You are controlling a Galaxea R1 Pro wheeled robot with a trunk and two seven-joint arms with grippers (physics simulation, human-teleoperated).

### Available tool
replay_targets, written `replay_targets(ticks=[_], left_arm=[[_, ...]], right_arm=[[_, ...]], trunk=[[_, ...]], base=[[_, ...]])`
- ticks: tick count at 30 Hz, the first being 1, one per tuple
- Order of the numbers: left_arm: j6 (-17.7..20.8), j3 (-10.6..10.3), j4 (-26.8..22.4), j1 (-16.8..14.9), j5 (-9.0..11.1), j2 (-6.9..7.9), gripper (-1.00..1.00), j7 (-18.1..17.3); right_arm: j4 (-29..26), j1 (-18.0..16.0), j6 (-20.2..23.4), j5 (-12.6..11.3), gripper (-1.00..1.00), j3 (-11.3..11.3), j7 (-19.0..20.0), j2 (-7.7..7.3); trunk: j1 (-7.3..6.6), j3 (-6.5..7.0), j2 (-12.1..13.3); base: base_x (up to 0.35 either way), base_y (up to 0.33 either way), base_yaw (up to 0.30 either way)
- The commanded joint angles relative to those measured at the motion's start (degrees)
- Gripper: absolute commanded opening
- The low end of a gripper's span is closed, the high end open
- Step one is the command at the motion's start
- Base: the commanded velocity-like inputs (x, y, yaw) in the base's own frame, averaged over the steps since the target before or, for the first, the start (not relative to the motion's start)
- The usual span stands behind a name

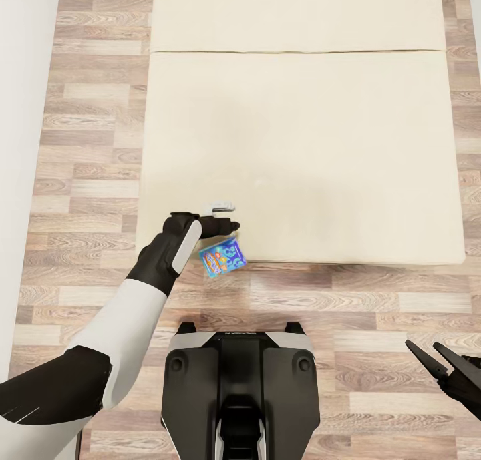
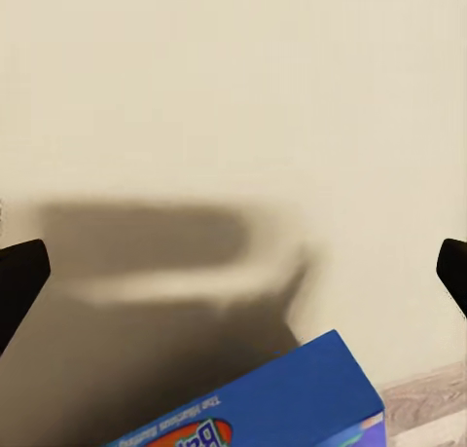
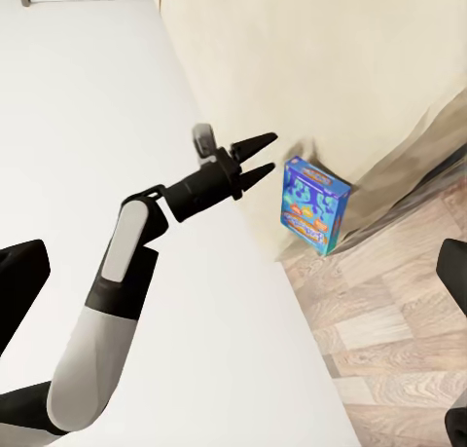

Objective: Put all the toys in the child's room - the three board games (two on the bed and one on the table), the two jigsaw puzzles on the table, and the tennis ball on the table - inside the toy box on the table in the child's room.

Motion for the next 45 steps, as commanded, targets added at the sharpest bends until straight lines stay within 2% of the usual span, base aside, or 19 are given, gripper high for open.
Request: replay_targets(ticks=[1,10,15,18,21,22,25,26,28,29,31,32,35,36,38,40,43,44,45], left_arm=[[0.3,0.0,-0.3,0.0,0.4,0.00,1.00,0.3],[0.8,2.0,-2.9,0.0,0.4,0.00,1.00,0.2],[4.4,6.2,-6.6,0.0,0.5,0.00,1.00,0.1],[9.2,9.5,-9.7,0.0,0.5,0.00,1.00,0.0],[12.2,11.4,-12.6,0.0,0.5,0.02,1.00,-0.1],[12.8,12.0,-13.8,0.0,0.5,0.55,1.00,-0.1],[14.4,13.9,-17.5,0.2,0.8,3.91,1.00,-0.3],[14.8,14.7,-18.7,0.3,1.0,6.16,1.00,-0.5],[14.8,15.3,-19.5,0.4,1.5,8.51,1.00,-0.9],[14.8,15.9,-19.9,0.5,2.6,10.97,1.00,-1.5],[14.8,16.5,-20.0,0.6,4.4,13.72,1.00,-2.5],[14.8,16.9,-20.0,0.9,6.6,16.87,1.00,-3.8],[14.8,17.2,-19.4,1.8,10.7,22.10,1.00,-6.0],[14.8,17.3,-18.5,2.5,13.9,25.83,1.00,-7.5],[14.8,17.4,-17.3,3.1,17.2,29.53,1.00,-9.0],[14.8,17.5,-13.5,4.5,24.1,36.54,1.00,-11.8],[14.8,17.5,-9.6,5.8,29.2,41.20,1.00,-14.4],[14.8,17.5,-6.9,6.9,32.2,43.95,1.00,-16.5],[14.8,17.5,-5.5,7.4,33.5,45.22,1.00,-17.7]], right_arm=[[0.0,0.0,0.4,-0.1,1.00,0.0,0.0,-0.01],[0.0,0.0,0.4,-0.1,1.00,0.0,0.0,-0.01],[0.0,0.0,0.3,-0.1,1.00,0.0,0.0,-0.01],[0.0,0.0,0.0,-0.1,1.00,0.0,0.0,-0.01],[0.0,0.0,-0.8,-0.1,1.00,0.0,-0.1,-0.01],[0.0,0.0,-1.0,-0.1,1.00,0.1,-0.1,-0.01],[0.0,0.0,-1.6,-0.1,1.00,0.1,-0.1,-0.01],[0.0,0.0,-1.8,-0.1,1.00,0.1,-0.2,0.02],[0.0,0.0,-1.9,-0.1,1.00,0.1,-0.2,0.04],[0.0,0.0,-2.0,-0.1,1.00,0.1,-0.2,0.06],[0.0,0.0,-2.0,-0.1,1.00,0.2,-0.3,0.06],[0.0,0.0,-2.1,-0.1,1.00,0.3,-0.4,0.07],[0.0,0.0,-2.1,-0.1,1.00,0.4,-0.8,0.12],[0.0,0.0,-2.1,-0.1,1.00,0.4,-1.0,0.17],[0.0,0.0,-2.2,0.0,1.00,0.5,-1.3,0.25],[0.0,0.0,-2.2,0.0,1.00,0.6,-2.1,0.45],[0.0,0.0,-2.2,0.1,1.00,0.7,-2.8,0.56],[0.0,0.0,-2.2,0.1,1.00,0.7,-3.3,0.61],[0.0,0.0,-2.2,0.1,1.00,0.7,-3.5,0.62]], trunk=[[0.04,-0.05,-0.1],[0.04,-0.05,-0.1],[0.04,-0.05,-0.1],[0.04,-0.05,-0.1],[0.04,-0.05,-0.1],[0.04,-0.05,-0.1],[0.04,-0.05,-0.1],[0.04,-0.05,-0.1],[0.04,-0.05,-0.1],[0.04,-0.05,-0.1],[0.04,-0.05,-0.1],[0.04,-0.05,-0.1],[0.04,-0.05,-0.1],[0.04,-0.05,-0.1],[0.04,-0.05,-0.1],[0.04,-0.05,-0.1],[0.04,-0.05,-0.1],[0.04,-0.05,-0.1],[0.04,-0.05,-0.1]], base=[[0.000,0.000,0.000],[0.000,0.000,0.000],[0.000,0.000,0.000],[0.000,0.000,0.000],[0.000,0.000,0.000],[0.000,0.000,0.000],[0.000,0.000,0.000],[0.000,0.000,0.000],[0.000,0.000,0.000],[0.000,0.000,0.000],[0.000,0.000,0.000],[0.000,0.000,0.000],[0.000,0.000,0.000],[0.000,0.000,0.000],[0.000,0.000,0.000],[0.000,0.000,0.000],[0.000,0.000,0.000],[0.000,0.000,0.000],[0.000,0.000,0.000]])
